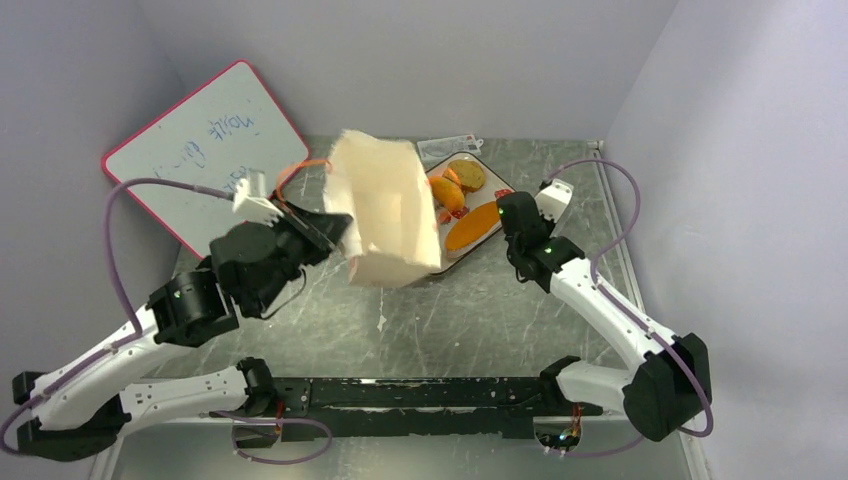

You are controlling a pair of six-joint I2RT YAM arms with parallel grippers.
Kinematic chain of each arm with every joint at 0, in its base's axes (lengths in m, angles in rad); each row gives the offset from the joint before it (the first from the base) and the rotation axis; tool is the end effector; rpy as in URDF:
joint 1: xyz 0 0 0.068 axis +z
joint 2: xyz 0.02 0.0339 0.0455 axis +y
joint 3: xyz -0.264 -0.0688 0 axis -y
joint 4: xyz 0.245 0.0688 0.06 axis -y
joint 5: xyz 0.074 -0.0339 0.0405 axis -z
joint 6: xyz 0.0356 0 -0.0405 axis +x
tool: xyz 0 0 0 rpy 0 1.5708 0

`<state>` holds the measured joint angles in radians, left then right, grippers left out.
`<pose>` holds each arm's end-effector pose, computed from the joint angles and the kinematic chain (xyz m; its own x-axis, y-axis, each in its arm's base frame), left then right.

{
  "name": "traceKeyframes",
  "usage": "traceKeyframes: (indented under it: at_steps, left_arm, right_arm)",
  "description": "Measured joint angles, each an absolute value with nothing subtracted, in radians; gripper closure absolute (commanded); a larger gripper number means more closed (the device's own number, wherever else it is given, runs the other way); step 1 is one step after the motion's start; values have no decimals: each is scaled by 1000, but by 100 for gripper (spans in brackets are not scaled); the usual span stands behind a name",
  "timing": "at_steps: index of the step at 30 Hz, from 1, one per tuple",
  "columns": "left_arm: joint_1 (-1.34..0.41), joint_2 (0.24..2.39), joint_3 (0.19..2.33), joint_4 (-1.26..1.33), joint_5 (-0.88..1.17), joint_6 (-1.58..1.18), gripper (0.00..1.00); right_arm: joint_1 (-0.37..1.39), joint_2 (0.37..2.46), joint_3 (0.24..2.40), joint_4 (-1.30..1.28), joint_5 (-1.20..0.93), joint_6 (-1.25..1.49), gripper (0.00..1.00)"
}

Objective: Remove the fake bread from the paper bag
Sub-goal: Place the fake bread in the container, then place the clamp at the center of the board.

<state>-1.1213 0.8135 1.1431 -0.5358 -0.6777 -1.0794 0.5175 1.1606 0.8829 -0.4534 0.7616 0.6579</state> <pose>0.0855 -0.1260 0.4206 -0.4255 -0.6988 -0.5750 0.1268 0.5831 -0.8024 0.2216 0.0979 0.2795 -0.4051 0.2786 -0.8708 0.4248 0.9008 0.0906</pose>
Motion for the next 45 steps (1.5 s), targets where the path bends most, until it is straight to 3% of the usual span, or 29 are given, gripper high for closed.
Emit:
traceKeyframes:
  at_steps: [7,14,20,30,45]
  left_arm:
    - [-812,888,1275,-520,-550,-1038,93]
    - [-283,1074,1340,-399,-93,-986,93]
    - [12,1113,1263,-308,253,-1005,93]
    - [44,1013,1075,-159,574,-1075,93]
    - [69,810,649,112,705,-1195,93]
  right_arm:
    - [405,1222,880,-384,692,595,69]
    - [290,1296,880,-304,625,554,69]
    - [220,1367,880,-251,583,531,69]
    - [179,1405,863,-165,549,500,68]
    - [144,1456,807,-94,518,484,67]
